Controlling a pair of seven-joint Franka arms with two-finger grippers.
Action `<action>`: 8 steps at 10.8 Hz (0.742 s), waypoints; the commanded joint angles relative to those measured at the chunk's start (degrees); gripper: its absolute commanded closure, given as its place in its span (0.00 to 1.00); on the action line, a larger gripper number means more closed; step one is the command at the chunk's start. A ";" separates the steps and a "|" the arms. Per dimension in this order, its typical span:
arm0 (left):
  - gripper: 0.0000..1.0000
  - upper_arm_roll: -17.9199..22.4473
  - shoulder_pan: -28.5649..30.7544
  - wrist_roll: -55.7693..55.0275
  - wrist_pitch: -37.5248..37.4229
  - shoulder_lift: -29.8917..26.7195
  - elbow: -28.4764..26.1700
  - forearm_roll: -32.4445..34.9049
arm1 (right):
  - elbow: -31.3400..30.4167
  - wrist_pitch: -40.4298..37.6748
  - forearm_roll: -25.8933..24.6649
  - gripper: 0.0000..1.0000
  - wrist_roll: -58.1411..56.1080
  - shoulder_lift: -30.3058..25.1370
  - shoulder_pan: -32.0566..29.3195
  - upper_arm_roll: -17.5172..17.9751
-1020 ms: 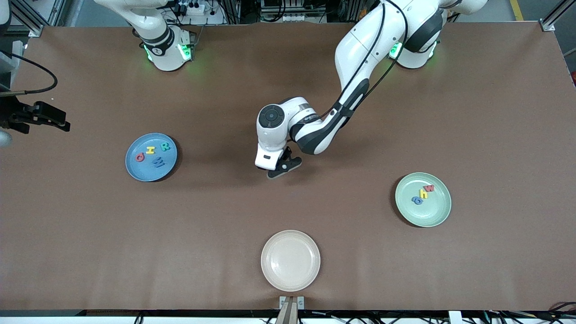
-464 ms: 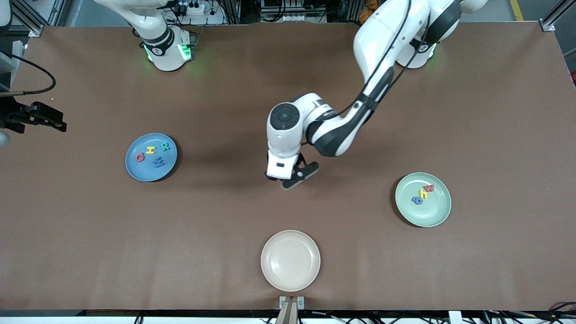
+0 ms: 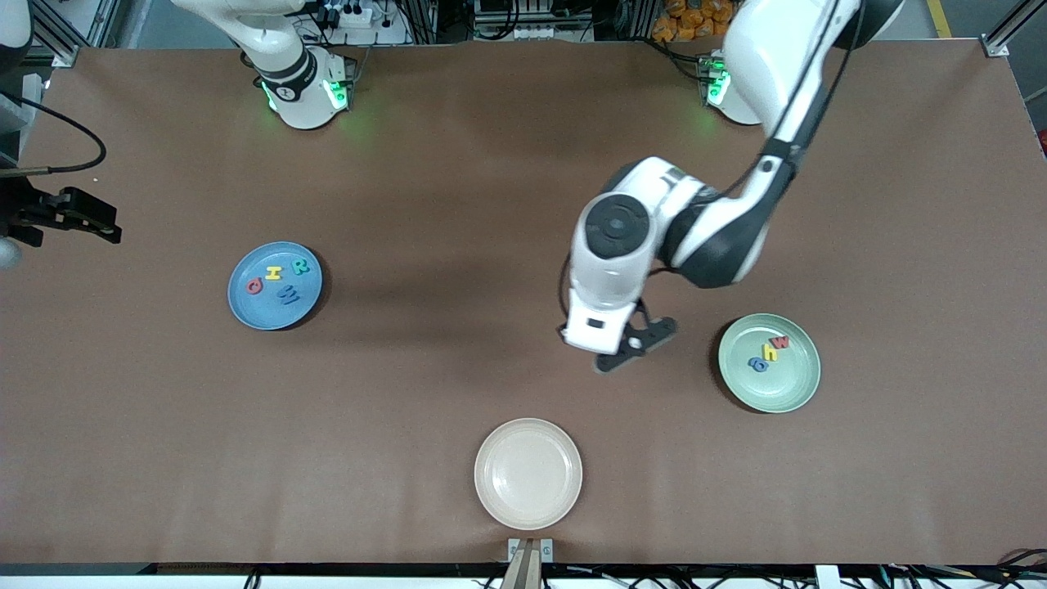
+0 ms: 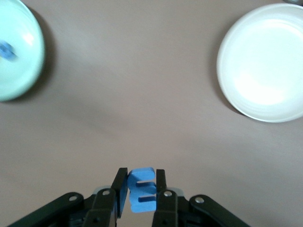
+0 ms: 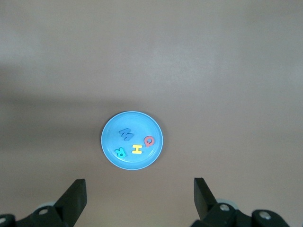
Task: Sort uppercase to blue plate, lowercase to green plate
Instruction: 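Carry the blue E to the green plate with the left gripper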
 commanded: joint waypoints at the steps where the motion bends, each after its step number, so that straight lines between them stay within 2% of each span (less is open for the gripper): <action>1: 1.00 -0.39 6.33 12.56 -4.40 -4.74 -4.58 -1.94 | -4.02 2.71 -0.56 0.00 0.44 -4.05 -1.62 1.22; 3: 1.00 -0.47 13.27 24.85 -4.07 -7.73 -9.75 -1.85 | -9.40 5.19 -0.29 0.00 0.44 -6.79 -2.06 1.22; 5: 1.00 -1.61 19.51 33.31 -3.80 -8.45 -12.31 -1.94 | -10.38 5.28 -0.29 0.00 0.88 -6.97 -1.36 1.14; 6: 1.00 -2.40 23.46 37.79 -1.36 -8.45 -14.41 -1.94 | -11.60 5.98 -0.29 0.00 0.97 -8.02 -1.01 1.13; 8: 1.00 -6.96 31.64 43.27 7.49 -8.53 -21.52 -1.59 | -13.11 7.21 -0.38 0.00 0.97 -8.65 -0.74 1.13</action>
